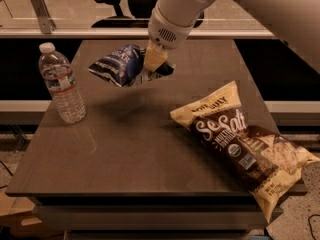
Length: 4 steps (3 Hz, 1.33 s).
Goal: Move blue chip bag near water bottle
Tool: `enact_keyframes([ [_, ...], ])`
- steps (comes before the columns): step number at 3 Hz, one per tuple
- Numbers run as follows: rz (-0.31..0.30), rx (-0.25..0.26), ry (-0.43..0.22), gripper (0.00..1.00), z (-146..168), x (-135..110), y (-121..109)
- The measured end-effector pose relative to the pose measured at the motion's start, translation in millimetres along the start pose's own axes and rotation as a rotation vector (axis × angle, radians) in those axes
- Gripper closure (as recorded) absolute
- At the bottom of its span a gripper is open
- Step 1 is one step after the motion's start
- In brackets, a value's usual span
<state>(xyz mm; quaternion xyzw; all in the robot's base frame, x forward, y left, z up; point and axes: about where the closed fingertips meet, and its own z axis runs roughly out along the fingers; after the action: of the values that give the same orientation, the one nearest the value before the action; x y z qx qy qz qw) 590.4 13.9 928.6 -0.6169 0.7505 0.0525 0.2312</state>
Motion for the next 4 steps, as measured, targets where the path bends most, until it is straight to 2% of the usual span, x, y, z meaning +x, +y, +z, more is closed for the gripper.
enact_keyframes([
  [2, -0.047, -0.053, -0.041, 1.00, 30, -31, 1],
  [3, -0.039, -0.054, -0.029, 1.00, 44, -36, -2],
  [4, -0.010, -0.034, 0.011, 1.00, 56, -36, -6],
])
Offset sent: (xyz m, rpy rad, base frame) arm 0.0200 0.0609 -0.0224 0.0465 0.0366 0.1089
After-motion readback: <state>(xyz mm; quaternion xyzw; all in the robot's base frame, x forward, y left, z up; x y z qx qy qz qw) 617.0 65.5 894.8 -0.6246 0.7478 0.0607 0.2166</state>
